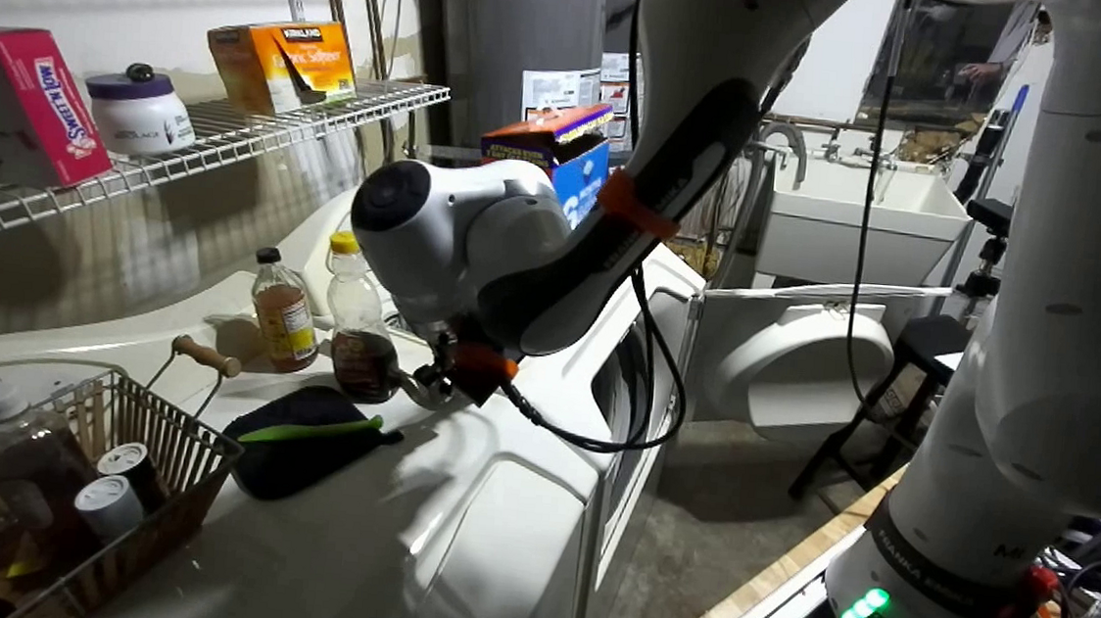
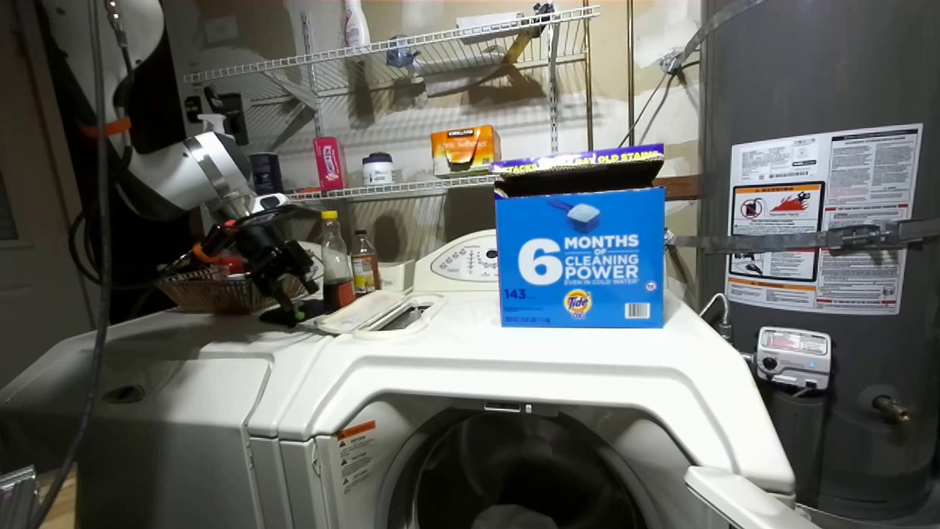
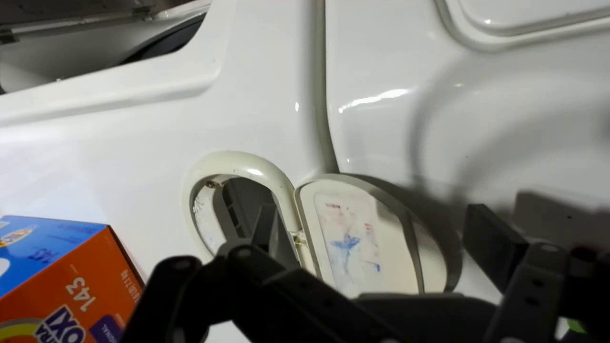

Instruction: Close the detergent compartment of the washing machine on the right

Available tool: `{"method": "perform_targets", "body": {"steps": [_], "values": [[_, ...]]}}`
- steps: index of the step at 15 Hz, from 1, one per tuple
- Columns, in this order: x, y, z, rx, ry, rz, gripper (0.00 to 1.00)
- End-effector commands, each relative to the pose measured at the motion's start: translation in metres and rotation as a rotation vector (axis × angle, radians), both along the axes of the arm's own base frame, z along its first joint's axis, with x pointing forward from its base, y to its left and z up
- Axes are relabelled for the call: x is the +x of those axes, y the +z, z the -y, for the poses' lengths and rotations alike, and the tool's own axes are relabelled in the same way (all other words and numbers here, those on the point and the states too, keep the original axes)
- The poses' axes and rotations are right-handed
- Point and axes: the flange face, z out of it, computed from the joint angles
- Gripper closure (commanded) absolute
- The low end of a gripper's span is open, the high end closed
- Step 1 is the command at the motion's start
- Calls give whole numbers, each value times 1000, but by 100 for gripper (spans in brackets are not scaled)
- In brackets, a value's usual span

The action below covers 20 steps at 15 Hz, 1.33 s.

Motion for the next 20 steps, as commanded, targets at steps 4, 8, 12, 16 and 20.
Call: {"method": "perform_targets", "body": {"steps": [4,8,12,16,20], "values": [[26,-27,-26,-50,98,89,0],[31,-41,-33,-79,135,105,0],[36,-48,-34,-108,155,130,0],[42,-51,-30,-135,163,154,0],[45,-54,-28,-134,165,148,0]]}}
